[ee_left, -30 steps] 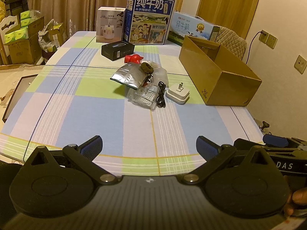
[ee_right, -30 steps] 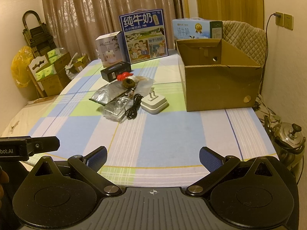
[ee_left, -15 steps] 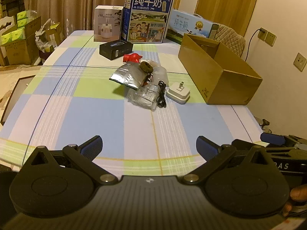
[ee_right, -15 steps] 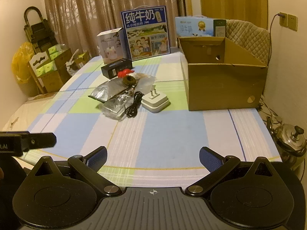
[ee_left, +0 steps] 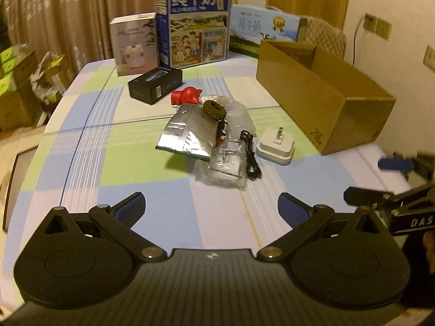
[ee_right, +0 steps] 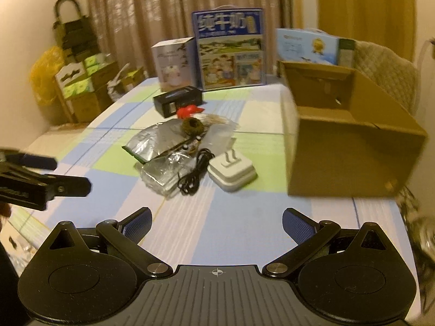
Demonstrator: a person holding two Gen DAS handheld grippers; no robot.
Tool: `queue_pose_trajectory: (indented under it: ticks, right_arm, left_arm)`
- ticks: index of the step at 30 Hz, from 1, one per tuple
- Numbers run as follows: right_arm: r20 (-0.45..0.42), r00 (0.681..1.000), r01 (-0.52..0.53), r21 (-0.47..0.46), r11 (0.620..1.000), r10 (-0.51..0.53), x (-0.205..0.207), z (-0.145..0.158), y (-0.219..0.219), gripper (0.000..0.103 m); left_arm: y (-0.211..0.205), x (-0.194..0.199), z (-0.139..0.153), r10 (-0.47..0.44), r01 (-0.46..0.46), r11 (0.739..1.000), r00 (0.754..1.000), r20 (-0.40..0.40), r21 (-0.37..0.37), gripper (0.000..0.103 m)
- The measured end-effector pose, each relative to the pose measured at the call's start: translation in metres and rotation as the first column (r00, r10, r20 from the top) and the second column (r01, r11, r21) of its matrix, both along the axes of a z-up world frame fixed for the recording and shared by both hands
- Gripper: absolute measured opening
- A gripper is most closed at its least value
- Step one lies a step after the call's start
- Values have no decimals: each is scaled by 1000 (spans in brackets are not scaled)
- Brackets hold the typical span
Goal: Organize objects
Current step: 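Grasp the white plug adapter with the right tool while the left tool grasps the clear plastic box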
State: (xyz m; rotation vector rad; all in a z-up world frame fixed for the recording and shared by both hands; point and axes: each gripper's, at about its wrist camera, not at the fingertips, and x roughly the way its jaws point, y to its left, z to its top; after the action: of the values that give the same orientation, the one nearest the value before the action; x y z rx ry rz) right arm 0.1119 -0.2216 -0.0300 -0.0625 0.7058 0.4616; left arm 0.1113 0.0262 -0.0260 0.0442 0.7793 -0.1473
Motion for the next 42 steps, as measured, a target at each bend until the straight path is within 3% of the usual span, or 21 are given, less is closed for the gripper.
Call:
queue_pose_trajectory:
  ticks: [2,6,13,18,23,24,25,28,35,42]
  right_arm:
    - [12,999,-37,-32,999,37,15,-6,7,100]
    - [13,996,-86,-91,992,87,47,-23,19,88]
    - [-5,995,-103,-175,979,103,84,-55,31,80]
    - [-56,996,-72,-156,985,64,100,-68,22,80]
    - [-44,998,-61,-145,988,55,104,-66,25,80]
    - [-46,997,-65,-142,988,59,105,-66,26,80]
    - [-47,997,-70,-143,987,63,105,-66,27,80]
    - [-45,996,-82,-162,983,76,106,-68,33,80]
    - [-2,996,-92,-191,977,93,107,-69,43,80]
    - [70,990,-102,-271,957,126,120,-73,63,80]
  left_arm:
    - [1,14,-8,-27,27,999,1000,-4,24,102]
    - [5,42,-24,-71,71,997,997,-6,34,101]
    - [0,76,-56,-131,131,991,991,-24,-13,85]
    - [-10,94,-71,-167,166,986,986,-26,-25,82]
    - [-23,105,-80,-201,201,979,979,-29,12,71]
    - [-25,107,-81,-201,202,979,979,-26,20,69]
    - [-26,108,-82,-201,202,979,979,-26,28,59]
    - [-20,111,-84,-186,186,982,982,-41,14,51]
    - [19,106,-81,-70,71,997,996,-46,16,50]
    - [20,106,-79,-73,73,997,996,-42,-4,50]
